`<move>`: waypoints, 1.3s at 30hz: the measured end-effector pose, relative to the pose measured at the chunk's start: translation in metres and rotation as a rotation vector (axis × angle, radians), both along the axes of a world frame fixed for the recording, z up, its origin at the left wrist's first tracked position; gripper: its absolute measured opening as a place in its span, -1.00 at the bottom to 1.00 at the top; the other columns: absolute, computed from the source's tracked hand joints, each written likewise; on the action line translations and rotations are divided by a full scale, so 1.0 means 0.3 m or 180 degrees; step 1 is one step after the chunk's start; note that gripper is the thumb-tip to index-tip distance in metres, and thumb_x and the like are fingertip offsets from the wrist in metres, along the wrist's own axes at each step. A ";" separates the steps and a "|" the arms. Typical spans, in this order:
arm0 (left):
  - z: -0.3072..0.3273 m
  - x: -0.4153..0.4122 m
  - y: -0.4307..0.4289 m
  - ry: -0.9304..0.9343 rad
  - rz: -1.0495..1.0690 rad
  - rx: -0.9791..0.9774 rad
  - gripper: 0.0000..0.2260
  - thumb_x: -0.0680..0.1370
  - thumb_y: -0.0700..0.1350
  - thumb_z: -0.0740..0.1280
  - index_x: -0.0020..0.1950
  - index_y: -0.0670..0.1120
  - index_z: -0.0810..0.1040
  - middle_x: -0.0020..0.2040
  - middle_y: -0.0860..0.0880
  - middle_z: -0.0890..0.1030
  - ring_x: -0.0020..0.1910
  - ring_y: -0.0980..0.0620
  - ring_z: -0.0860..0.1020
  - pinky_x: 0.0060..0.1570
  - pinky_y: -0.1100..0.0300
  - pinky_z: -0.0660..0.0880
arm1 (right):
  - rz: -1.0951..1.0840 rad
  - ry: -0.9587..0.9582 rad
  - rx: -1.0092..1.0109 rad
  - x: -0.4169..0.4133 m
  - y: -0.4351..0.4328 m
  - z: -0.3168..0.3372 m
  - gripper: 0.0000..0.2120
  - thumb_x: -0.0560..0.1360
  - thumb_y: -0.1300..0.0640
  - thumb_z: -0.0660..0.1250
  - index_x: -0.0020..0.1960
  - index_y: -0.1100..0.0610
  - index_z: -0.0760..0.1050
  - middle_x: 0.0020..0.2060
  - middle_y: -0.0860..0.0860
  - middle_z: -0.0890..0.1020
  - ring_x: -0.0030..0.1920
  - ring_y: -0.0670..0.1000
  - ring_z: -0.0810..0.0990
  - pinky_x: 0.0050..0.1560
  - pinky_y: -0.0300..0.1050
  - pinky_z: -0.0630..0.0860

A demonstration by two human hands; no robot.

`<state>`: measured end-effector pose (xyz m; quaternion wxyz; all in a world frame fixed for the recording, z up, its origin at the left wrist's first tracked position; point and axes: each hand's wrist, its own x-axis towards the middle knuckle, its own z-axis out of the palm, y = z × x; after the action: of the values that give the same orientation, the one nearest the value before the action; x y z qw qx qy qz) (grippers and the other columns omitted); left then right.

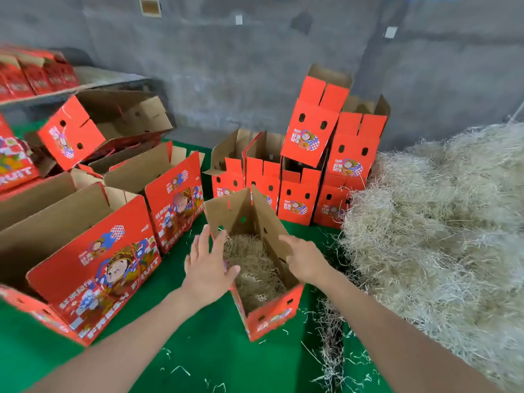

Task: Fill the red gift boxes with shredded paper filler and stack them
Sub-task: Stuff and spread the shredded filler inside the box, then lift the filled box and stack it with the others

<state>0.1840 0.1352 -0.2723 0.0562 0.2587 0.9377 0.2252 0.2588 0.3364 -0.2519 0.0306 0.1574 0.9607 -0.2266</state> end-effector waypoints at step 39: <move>0.518 -0.708 0.208 -0.0033 -0.0100 0.3022 -0.65 0.64 -0.10 0.09 0.44 0.03 0.32 0.13 -0.02 0.52 0.00 0.05 0.54 -0.13 0.43 0.50 | -0.0406 0.2857 -0.0038 -0.626 0.024 0.393 -0.88 0.56 0.25 0.22 -0.06 0.24 0.53 0.18 0.32 0.48 0.08 0.18 0.51 -0.15 -0.30 0.27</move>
<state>-0.0283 0.1977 -0.1168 -0.0601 0.2688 0.7267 0.6293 0.0711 0.3435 -0.1341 -0.4021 0.1023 0.8659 -0.2793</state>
